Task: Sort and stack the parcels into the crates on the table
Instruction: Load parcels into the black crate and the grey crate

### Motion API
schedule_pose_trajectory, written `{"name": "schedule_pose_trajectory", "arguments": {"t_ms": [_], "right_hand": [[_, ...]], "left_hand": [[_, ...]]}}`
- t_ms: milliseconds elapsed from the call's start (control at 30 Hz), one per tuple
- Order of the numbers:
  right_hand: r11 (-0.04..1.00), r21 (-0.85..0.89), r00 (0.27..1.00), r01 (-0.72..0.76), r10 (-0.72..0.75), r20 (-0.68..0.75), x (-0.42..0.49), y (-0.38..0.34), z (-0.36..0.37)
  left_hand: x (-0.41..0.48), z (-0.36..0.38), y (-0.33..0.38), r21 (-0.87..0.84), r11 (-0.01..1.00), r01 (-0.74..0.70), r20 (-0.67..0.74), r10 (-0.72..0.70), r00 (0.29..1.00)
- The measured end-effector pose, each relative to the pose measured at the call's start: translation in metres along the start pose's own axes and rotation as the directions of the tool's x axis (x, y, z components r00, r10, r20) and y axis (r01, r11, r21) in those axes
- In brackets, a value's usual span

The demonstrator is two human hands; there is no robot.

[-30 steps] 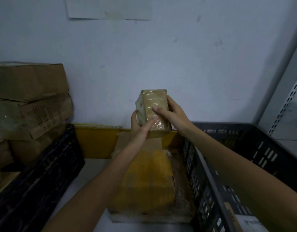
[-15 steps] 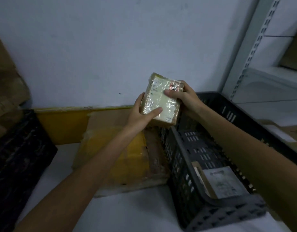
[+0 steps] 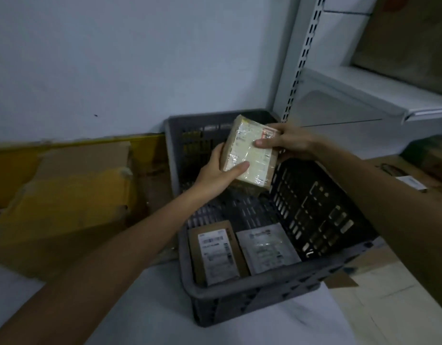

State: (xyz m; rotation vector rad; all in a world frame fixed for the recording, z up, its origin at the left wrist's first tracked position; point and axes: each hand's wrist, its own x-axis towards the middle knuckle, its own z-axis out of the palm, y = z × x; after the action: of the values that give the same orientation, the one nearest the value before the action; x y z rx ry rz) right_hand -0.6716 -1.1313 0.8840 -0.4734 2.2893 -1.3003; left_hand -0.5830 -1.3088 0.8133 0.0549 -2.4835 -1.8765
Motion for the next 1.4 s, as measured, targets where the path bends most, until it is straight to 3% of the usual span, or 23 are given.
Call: {"name": "schedule_pose_trajectory", "arguments": {"t_ms": [133,267,400,467,500,567,667,767,900,1067,1200,1300,1367,1400], "right_hand": [[0.998,-0.063,0.989,-0.030,0.038,0.140,0.017,0.039,-0.022],[0.989,-0.143,0.959,-0.038,0.076,0.274,0.042,0.067,-0.018],[0.961,-0.276,0.930,-0.003,0.104,0.353,0.067,0.091,0.001],[0.940,-0.342,0.908,0.020,0.125,0.399,0.075,0.106,0.014],[0.931,-0.365,0.896,0.023,0.143,0.420,0.078,0.115,0.021],[0.915,-0.403,0.865,0.005,0.198,0.460,0.076,0.136,0.034],[0.920,-0.373,0.783,-0.120,0.319,0.534,0.068,0.168,0.047],[0.887,-0.404,0.674,-0.223,0.440,0.593,0.063,0.181,0.051],[0.781,-0.607,0.594,-0.147,0.561,0.577,0.066,0.174,0.046],[0.737,-0.661,0.420,-0.139,0.648,0.635,0.062,0.177,0.056],[0.738,-0.657,0.429,-0.155,0.649,0.628,0.058,0.177,0.063],[0.689,-0.720,0.461,-0.084,0.667,0.585,0.056,0.173,0.066],[0.652,-0.759,0.531,0.002,0.642,0.553,0.057,0.170,0.063],[0.686,-0.728,0.607,0.019,0.571,0.553,0.059,0.165,0.061]], "left_hand": [[0.020,0.028,-0.011,0.126,0.980,0.156,0.149,-0.175,0.973],[0.025,0.041,-0.022,0.314,0.920,0.237,0.196,-0.306,0.931],[0.014,0.031,-0.045,0.641,0.744,0.187,0.230,-0.419,0.878],[0.012,0.022,-0.054,0.806,0.576,0.138,0.192,-0.475,0.859],[0.013,0.021,-0.058,0.857,0.500,0.126,0.169,-0.504,0.847],[0.012,0.027,-0.062,0.885,0.448,0.129,0.166,-0.561,0.811],[0.004,0.044,-0.069,0.894,0.437,0.095,0.240,-0.648,0.723],[-0.007,0.052,-0.074,0.944,0.329,0.031,0.230,-0.723,0.652],[-0.008,0.058,-0.082,0.984,0.171,-0.046,0.163,-0.775,0.610],[-0.007,0.063,-0.089,0.993,0.100,-0.062,0.117,-0.813,0.570],[-0.006,0.065,-0.084,0.993,0.092,-0.068,0.114,-0.821,0.559],[-0.004,0.063,-0.077,0.987,0.157,-0.043,0.153,-0.809,0.568],[-0.002,0.057,-0.069,0.976,0.210,-0.059,0.201,-0.763,0.614],[0.000,0.052,-0.064,0.972,0.222,-0.080,0.219,-0.722,0.656]]}}
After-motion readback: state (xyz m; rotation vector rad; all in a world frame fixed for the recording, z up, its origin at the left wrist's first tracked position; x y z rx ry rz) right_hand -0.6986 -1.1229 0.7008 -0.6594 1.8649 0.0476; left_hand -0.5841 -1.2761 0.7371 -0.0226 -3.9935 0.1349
